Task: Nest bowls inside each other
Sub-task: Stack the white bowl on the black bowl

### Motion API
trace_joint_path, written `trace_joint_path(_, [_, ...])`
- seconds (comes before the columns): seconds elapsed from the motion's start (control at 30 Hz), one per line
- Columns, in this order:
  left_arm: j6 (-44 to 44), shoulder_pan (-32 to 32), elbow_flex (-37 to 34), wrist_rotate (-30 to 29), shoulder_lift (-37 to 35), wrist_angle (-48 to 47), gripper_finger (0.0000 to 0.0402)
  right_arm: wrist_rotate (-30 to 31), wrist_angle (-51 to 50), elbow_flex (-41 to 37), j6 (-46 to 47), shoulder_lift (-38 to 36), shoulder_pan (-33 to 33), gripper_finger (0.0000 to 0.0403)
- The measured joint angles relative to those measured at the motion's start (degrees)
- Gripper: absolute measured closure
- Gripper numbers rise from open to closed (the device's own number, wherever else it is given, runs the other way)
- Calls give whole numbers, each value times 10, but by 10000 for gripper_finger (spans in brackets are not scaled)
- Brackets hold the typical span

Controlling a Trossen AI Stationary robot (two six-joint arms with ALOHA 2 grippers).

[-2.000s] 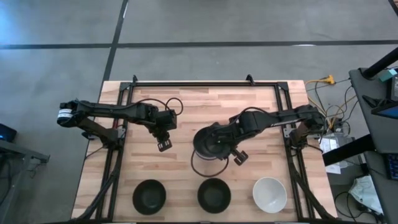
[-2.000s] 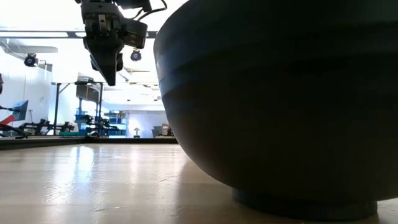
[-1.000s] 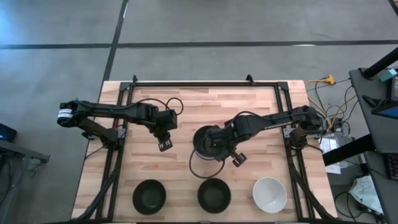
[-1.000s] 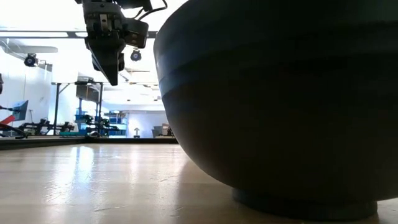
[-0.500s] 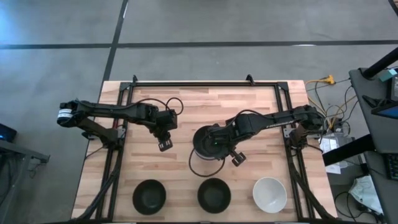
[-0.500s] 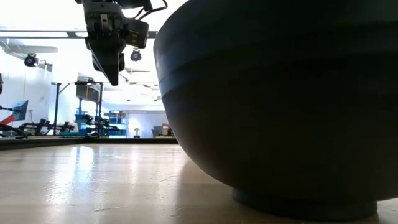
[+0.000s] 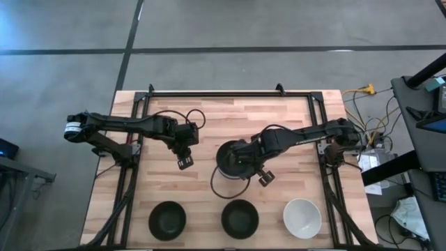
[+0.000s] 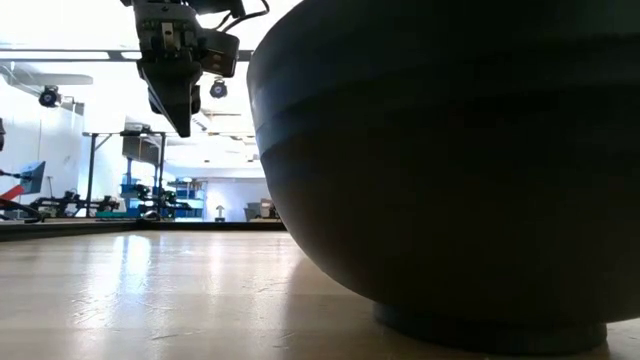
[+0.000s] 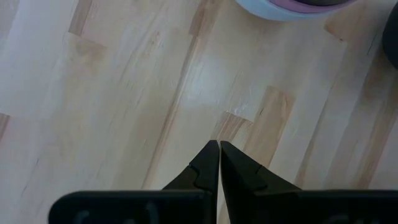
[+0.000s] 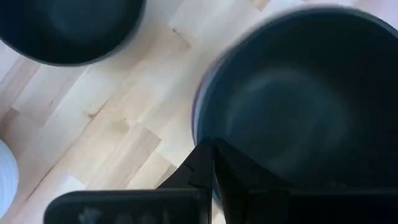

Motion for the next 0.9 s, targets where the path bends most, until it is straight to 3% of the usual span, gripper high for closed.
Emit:
trace_joint_path(0.13, [-1, 0, 0, 0, 0, 0, 402, 8, -44, 2, 90, -51, -11, 394])
trace_joint_path(0.2, [-1, 0, 0, 0, 0, 0, 402, -17, -66, -11, 156, -77, -17, 394])
trace_joint_path(0.37, [3, 0, 0, -2, 0, 2, 402, -75, -41, -115, 276, -166, -15, 375])
trace_joint_path(0.7, [30, 0, 0, -7, 0, 12, 402, -96, 141, -392, 386, -342, 62, 241])
trace_joint_path(0.9, [29, 0, 0, -7, 0, 10, 402, -111, 257, -498, 447, -373, 165, 217])
